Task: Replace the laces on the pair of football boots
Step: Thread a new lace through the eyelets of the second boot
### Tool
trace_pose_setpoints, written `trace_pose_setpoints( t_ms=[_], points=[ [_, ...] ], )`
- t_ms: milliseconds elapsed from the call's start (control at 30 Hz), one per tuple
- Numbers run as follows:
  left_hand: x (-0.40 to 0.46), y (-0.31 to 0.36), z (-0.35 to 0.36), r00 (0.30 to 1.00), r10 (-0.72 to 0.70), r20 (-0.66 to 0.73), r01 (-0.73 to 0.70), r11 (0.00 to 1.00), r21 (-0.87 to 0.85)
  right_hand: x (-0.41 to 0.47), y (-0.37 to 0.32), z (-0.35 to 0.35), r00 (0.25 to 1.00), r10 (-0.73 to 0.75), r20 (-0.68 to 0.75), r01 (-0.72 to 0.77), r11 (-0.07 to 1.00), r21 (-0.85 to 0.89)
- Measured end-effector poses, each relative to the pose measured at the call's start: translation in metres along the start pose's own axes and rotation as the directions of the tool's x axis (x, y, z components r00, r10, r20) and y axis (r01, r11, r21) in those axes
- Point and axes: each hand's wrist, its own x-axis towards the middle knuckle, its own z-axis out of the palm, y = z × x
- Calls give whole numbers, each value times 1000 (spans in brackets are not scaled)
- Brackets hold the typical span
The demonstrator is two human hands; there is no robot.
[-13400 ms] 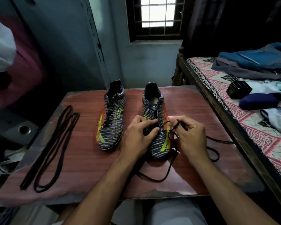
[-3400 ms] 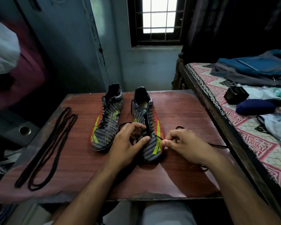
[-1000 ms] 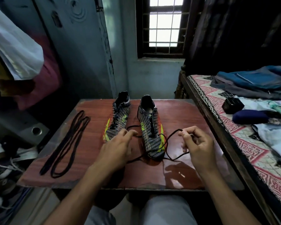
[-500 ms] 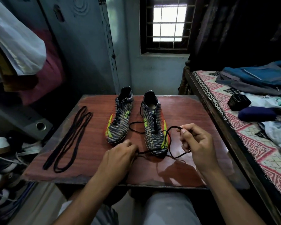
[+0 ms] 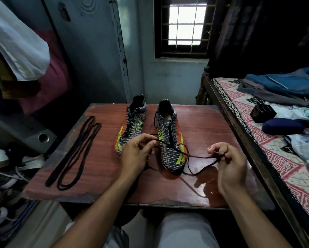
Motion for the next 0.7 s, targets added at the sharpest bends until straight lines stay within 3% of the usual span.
trace_pose_setpoints(
  t_ms=[100,233,367,533,700],
  points=[
    [3,-4,9,991,103,-80,-99,994,52,0,4,-5,997,16,72,-12,998,-63],
    [-3,-9,16,965,255,-62,-244,958,151,-2,8,-7,991,18,132,11,975,-221],
    [-2,-13,16,978,204,-37,-204,979,11,-4,15,-5,960,-114,256,234,828,-510],
    [5,-20,14,991,136,2,-134,980,-149,-12,14,1,911,-248,330,411,620,-668],
    [8,-22,15,973,218,-76,-217,976,22,-7,7,7,936,-186,300,349,612,-710]
  ],
)
